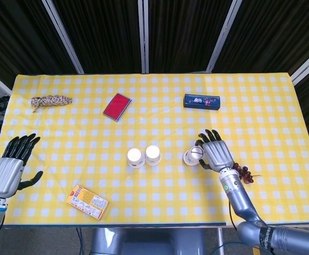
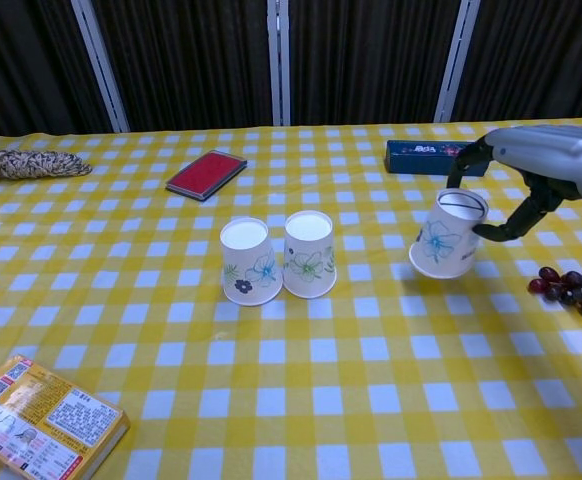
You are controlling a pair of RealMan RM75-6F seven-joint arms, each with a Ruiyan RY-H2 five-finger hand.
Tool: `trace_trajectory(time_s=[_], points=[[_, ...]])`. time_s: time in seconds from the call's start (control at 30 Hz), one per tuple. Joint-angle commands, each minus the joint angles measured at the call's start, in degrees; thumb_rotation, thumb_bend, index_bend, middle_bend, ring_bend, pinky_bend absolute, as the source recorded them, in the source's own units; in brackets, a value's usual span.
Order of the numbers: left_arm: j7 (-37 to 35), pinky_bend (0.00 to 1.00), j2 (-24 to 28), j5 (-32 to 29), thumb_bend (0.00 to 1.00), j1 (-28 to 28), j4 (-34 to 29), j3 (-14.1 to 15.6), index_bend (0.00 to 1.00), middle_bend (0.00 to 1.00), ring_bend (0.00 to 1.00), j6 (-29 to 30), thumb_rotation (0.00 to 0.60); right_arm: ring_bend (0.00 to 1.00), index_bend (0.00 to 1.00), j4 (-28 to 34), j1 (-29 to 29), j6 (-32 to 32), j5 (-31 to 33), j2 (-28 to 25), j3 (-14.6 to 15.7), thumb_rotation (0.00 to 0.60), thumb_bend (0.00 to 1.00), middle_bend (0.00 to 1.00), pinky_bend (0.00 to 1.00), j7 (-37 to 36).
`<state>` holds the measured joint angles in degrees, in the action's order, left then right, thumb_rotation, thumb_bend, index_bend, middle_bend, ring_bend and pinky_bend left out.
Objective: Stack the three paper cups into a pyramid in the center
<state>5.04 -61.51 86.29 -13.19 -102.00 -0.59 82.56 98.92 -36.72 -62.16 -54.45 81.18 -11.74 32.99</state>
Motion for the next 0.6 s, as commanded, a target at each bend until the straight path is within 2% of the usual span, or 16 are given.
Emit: trace_trajectory(time_s=[0.03, 0.13, 0.3, 0.6], points=[[-0.3, 0.0, 0.1, 0.0, 0.3, 0.0, 0.0, -0.1, 0.0, 0.0, 0.0, -0.2, 0.6, 0.0, 0.46, 5.3, -1.7, -2.1, -0.8, -1.3, -2.0, 0.6, 0.34, 0.17, 0.0, 2.5], [-1.2, 0.0, 0.3, 0.0, 0.3, 0.0, 0.2, -0.3, 0.0, 0.0, 0.0, -0.6, 0.6, 0.0, 0.46, 10.4, -4.5, -4.2, 0.0, -0.8, -4.0, 0.6, 0.34, 0.17, 0.0, 8.0], [-2.7, 0.0, 0.8, 0.1, 0.3, 0.2, 0.4, -0.7, 0.0, 0.0, 0.0, -0.8, 0.6, 0.0, 0.46, 13.3, -8.4, -7.4, 4.1, 1.7, -5.7, 0.6, 0.34, 0.17, 0.0, 15.7], [-4.3, 0.0, 1.1, -0.9, 0.3, -0.1, 1.3, -1.3, 0.0, 0.0, 0.0, -2.3, 0.6, 0.0, 0.47, 12.7, -13.8, -8.6, 9.0, 7.7, -6.5, 0.6, 0.34, 0.17, 0.0, 19.7]])
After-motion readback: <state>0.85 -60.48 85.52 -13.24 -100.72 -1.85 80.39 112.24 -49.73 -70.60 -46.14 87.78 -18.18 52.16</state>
